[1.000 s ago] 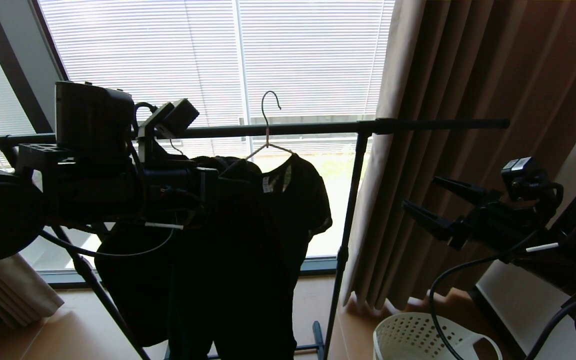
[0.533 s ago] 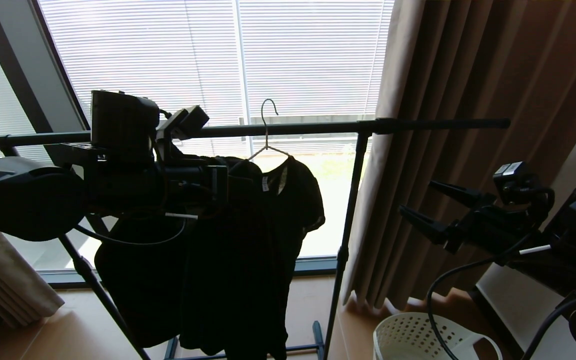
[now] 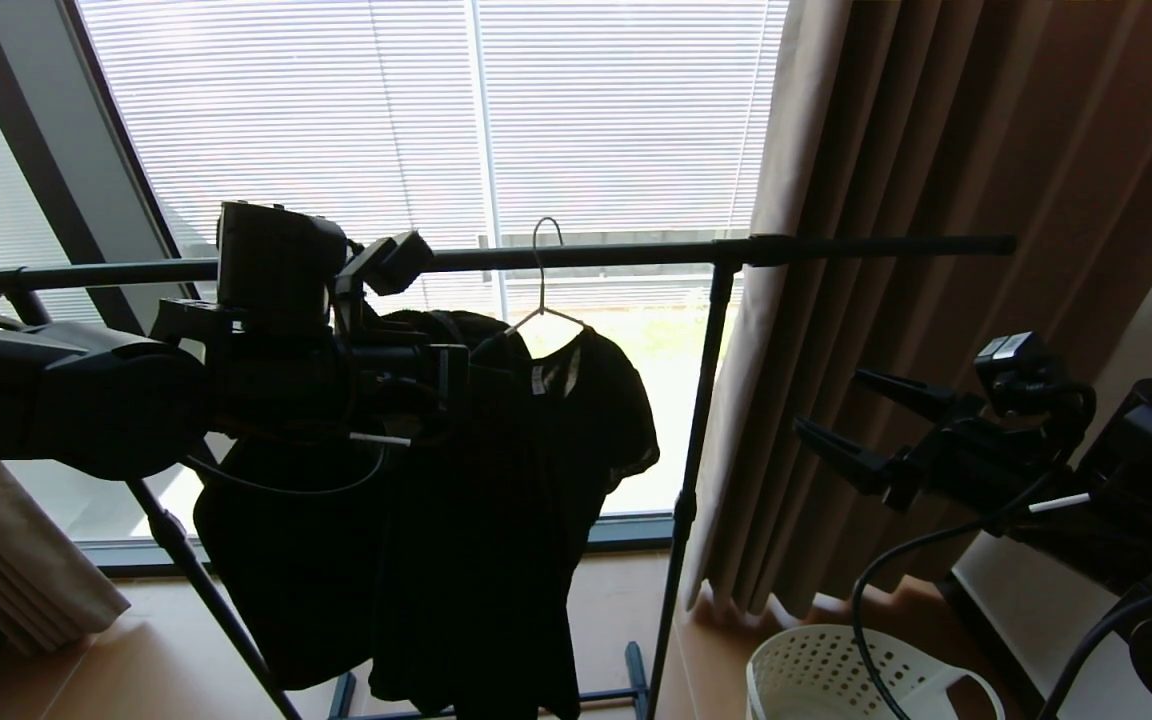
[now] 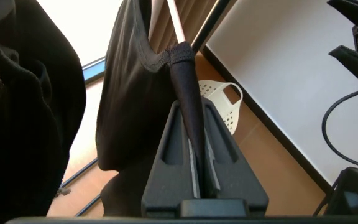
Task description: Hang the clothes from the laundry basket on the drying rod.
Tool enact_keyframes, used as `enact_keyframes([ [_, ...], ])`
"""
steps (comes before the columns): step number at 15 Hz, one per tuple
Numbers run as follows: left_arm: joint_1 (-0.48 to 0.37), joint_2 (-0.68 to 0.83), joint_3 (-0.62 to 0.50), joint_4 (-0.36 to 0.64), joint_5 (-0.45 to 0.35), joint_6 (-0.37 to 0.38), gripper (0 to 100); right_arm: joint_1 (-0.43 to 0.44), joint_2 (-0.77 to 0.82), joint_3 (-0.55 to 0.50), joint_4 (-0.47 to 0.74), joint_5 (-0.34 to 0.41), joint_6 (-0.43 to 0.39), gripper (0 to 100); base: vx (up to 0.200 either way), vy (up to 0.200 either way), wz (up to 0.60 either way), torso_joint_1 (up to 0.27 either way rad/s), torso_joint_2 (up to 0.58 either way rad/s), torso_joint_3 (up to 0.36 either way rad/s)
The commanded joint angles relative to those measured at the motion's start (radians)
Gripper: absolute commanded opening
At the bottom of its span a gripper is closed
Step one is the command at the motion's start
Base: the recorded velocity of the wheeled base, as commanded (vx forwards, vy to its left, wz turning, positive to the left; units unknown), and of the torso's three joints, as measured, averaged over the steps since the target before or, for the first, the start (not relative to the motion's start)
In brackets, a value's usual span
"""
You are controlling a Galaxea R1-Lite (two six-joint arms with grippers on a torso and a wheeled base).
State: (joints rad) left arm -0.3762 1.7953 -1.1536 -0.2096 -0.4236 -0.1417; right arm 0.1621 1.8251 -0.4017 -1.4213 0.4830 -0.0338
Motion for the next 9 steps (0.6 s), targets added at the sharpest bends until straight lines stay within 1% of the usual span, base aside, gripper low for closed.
enact_keyframes([
  [1,0.000,0.006,0.003,-0.001,0.000,0.001,0,0.000,0.003,0.000,-0.001,0.000,0.000,100,0.000,0.000,0.00,0.000,0.00,0.000],
  [4,-0.003,0.007,0.015,-0.001,0.000,0.002,0,0.002,0.003,0.000,-0.001,0.000,-0.001,100,0.000,0.000,0.00,0.000,0.00,0.000],
  [7,-0.006,0.004,0.043,-0.025,0.000,0.008,0,0.000,0.002,0.000,-0.001,0.000,-0.001,100,0.000,0.000,0.00,0.000,0.00,0.000],
  [8,-0.015,0.003,0.075,-0.097,0.000,0.007,0,0.002,0.002,0.001,-0.001,0.000,-0.006,100,0.000,0.000,0.00,0.000,0.00,0.000],
  [9,-0.017,0.003,0.086,-0.122,-0.001,0.007,0,0.000,0.003,0.001,0.001,0.000,-0.012,100,0.000,0.000,0.00,0.000,0.00,0.000],
])
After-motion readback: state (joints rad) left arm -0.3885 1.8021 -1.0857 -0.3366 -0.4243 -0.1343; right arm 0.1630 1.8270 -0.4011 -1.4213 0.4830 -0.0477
